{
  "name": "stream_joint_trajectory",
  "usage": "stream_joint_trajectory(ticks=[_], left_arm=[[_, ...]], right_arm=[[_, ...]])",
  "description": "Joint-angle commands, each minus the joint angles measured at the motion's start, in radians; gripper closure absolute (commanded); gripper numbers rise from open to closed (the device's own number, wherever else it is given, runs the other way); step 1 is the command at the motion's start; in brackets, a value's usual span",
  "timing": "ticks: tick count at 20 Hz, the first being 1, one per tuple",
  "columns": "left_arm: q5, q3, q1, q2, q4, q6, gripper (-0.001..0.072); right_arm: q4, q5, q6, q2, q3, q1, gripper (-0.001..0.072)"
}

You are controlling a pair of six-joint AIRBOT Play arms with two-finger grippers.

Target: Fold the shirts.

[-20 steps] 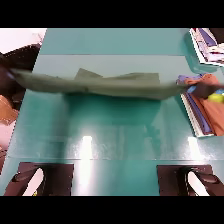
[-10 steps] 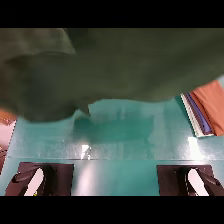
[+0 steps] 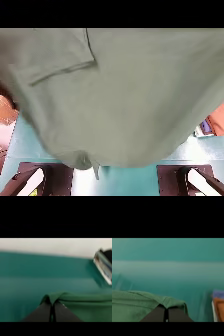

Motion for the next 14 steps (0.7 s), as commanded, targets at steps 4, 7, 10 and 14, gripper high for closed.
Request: stream_joint_trajectory(ticks=[4,7,10,14], left_arm=[[0.040,-0.302,-0.198,-0.313,0.197,0.078,0.0684],[0.176,-0.300,-0.271,-0.509,0.251,0.080,0.0684],[0.306,-0.191,-0.282,-0.659,0.251,0.079,0.0683],[0.351,-0.069,-0.282,-0.730,0.254,0.079,0.0683]], right_arm=[[-0.254,0.016,0.058,-0.304,-0.245,0.206,0.0694],[-0.250,-0.064,0.058,-0.476,-0.249,0.221,0.0694],[-0.250,-0.154,0.056,-0.611,-0.138,0.221,0.0694],[-0.253,-0.202,0.043,-0.687,0.020,0.221,0.0694]])
